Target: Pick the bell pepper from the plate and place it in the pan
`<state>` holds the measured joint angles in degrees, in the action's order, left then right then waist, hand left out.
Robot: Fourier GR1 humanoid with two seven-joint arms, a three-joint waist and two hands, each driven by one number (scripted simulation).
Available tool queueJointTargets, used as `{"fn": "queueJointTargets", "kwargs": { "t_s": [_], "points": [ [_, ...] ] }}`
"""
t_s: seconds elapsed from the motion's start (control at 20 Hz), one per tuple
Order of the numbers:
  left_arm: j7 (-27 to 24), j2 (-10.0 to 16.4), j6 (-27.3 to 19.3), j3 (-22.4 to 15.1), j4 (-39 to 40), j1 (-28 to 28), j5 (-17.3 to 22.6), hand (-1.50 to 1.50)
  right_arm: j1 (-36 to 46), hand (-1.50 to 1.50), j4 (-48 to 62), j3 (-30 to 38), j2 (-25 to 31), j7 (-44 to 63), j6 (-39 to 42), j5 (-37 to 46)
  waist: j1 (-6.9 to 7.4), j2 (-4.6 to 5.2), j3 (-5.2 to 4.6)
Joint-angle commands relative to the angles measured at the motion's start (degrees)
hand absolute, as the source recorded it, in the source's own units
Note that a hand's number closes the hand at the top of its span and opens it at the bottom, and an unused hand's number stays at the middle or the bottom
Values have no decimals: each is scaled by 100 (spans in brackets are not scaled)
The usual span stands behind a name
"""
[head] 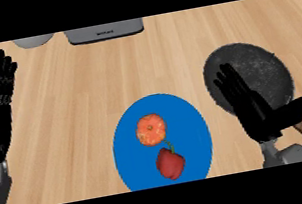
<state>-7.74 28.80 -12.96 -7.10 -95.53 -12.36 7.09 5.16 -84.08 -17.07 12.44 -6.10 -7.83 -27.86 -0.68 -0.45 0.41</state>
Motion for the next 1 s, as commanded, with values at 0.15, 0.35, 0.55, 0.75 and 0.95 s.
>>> {"fn": "queueJointTargets", "kwargs": {
  "t_s": [0.15,0.35,0.55,0.75,0.95],
  "points": [
    [823,-345,-107,201,345,343,532,0,629,150,-1406,-353,262,26,-1048,1397,-5,-27,-70],
    [1294,-656,-167,173,565,735,928,0,319,150,-1127,-303,1200,414,-1985,2908,-260,-99,-123],
    [1472,-730,-272,240,643,845,1015,0,-527,-150,-1981,-996,1556,396,-2525,4229,-461,-151,-99],
    [1547,-695,-284,322,472,836,1073,0,-1482,-150,-2783,-1234,2048,1098,-3001,5386,-437,-120,-92],
    [1469,-745,-195,312,591,778,1086,0,-1943,-150,-3613,-1528,2633,2028,-2607,6621,-315,-51,-92]
  ]
}}
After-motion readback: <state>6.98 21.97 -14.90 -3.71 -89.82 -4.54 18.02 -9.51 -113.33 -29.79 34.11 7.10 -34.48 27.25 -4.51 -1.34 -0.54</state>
